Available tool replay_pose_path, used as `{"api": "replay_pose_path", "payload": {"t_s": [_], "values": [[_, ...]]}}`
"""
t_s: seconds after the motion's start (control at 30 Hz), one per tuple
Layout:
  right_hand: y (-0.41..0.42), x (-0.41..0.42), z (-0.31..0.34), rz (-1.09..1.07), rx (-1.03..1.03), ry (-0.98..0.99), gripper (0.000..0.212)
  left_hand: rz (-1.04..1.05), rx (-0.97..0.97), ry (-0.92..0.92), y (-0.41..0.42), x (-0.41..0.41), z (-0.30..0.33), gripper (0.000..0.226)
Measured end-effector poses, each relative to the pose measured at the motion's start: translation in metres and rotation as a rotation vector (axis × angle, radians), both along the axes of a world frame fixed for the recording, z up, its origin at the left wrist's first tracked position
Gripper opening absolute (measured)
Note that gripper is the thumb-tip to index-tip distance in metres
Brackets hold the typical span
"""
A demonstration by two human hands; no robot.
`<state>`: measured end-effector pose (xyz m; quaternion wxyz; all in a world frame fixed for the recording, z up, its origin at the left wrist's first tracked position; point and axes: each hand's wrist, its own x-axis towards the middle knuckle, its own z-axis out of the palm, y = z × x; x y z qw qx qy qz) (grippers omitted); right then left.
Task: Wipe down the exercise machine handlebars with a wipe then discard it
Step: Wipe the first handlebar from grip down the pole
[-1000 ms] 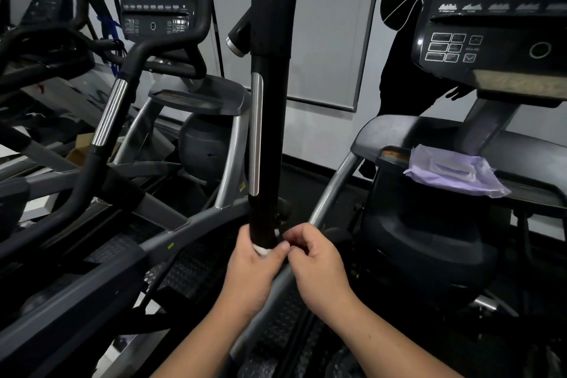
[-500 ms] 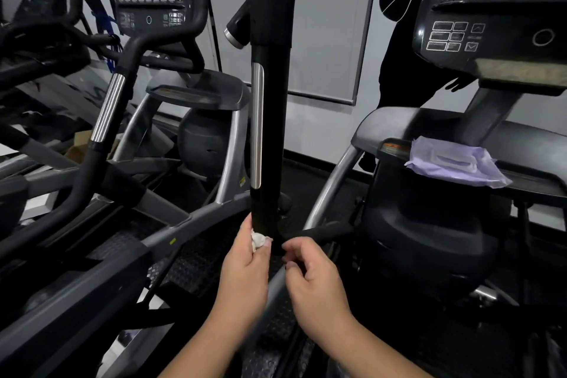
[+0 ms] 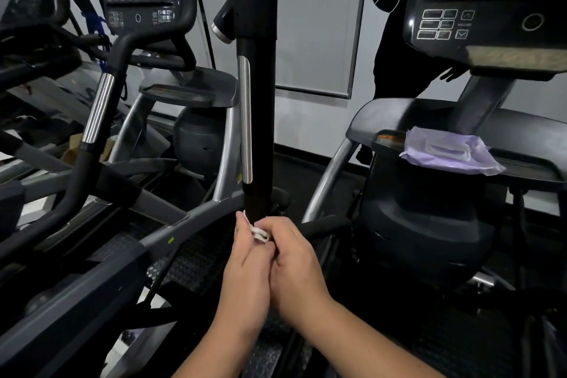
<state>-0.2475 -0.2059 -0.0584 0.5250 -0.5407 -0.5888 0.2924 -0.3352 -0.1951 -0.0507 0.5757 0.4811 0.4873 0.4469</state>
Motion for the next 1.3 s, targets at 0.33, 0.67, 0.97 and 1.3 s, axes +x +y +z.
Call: {"api": "replay_pose_path", "payload": {"t_s": [0.33, 0.67, 0.97, 1.3], "values": [[0.015, -0.008, -0.006, -0.221, -0.052, 0.294, 0.020, 0.161, 0.253, 0.262, 0.019, -0.012, 0.013, 0.027], [0.022, -0.001, -0.028, -0.307, -0.111, 0.243, 0.022, 0.041, 0.241, 0.266, 0.036, -0.012, 0.014, 0.017], [0.016, 0.009, -0.037, -0.258, -0.073, 0.080, 0.024, 0.017, 0.238, 0.516, 0.059, -0.006, 0.015, 0.022], [0.035, 0.028, -0.059, -0.327, -0.050, -0.097, 0.032, 0.096, 0.260, 0.592, 0.067, -0.001, 0.013, 0.017]]}}
